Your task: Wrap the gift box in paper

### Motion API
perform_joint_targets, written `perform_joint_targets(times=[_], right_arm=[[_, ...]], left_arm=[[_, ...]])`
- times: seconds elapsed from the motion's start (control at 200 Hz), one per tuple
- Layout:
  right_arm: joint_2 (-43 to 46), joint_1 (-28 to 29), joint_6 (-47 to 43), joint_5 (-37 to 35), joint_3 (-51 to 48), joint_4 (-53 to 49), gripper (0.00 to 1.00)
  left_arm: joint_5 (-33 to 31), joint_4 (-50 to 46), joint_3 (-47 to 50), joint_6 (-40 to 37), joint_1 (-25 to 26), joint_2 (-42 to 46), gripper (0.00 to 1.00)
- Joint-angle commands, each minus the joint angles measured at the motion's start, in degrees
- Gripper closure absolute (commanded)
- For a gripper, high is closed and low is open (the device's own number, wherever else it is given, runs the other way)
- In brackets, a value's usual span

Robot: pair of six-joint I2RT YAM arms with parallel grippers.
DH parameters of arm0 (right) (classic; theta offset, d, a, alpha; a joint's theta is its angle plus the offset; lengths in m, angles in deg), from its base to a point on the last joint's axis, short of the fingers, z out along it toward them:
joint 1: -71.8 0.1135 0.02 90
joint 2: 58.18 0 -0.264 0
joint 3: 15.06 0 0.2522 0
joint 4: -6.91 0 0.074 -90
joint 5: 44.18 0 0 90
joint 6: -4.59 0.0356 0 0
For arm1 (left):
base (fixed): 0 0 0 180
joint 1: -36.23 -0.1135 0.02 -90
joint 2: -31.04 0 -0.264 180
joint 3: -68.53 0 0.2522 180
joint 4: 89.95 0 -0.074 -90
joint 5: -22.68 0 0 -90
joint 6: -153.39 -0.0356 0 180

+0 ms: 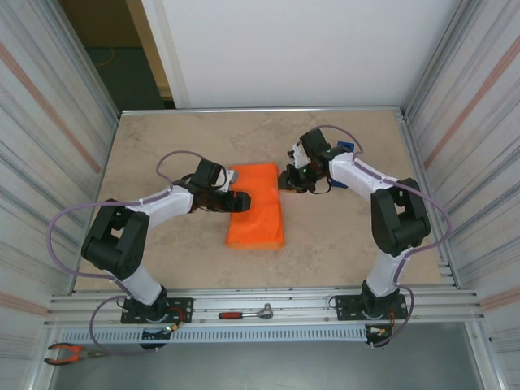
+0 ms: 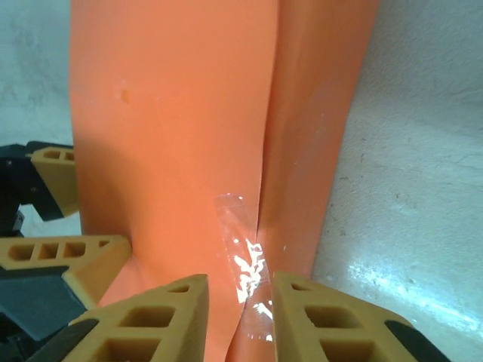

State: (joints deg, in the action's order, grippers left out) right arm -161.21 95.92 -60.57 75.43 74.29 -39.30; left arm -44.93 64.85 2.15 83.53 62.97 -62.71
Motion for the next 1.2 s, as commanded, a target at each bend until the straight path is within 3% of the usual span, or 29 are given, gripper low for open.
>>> perform_joint_targets(times=[0.0, 0.09, 0.341, 0.536, 0.912, 1.197], right_arm=[[2.0, 1.3, -1.2, -4.1, 0.4, -3.5, 0.91], [1.1, 2.7, -2.1, -6.4, 1.4, -5.3, 1.00], [-3.6, 5.8, -3.3, -11.6, 2.7, -7.0, 1.00], [-5.5, 6.3, -2.2, -10.7, 1.9, -5.1, 1.00], [2.2, 2.8, 0.7, -9.2, -2.0, -1.4, 1.00], [-1.9, 3.4, 1.4, -8.4, -1.9, 0.3, 1.00]], left_arm=[[-5.0, -5.4, 1.4, -1.7, 0.7, -2.9, 0.26], [-5.0, -5.3, 1.4, -1.7, 0.7, -3.0, 0.26], [-5.0, -5.4, 1.3, -1.6, 0.7, -3.0, 0.26], [-5.1, -5.5, 1.4, -1.7, 0.7, -2.9, 0.26], [-4.9, -5.6, 1.2, -1.7, 0.7, -2.7, 0.26], [-4.9, -5.6, 1.5, -1.6, 0.6, -2.3, 0.26]])
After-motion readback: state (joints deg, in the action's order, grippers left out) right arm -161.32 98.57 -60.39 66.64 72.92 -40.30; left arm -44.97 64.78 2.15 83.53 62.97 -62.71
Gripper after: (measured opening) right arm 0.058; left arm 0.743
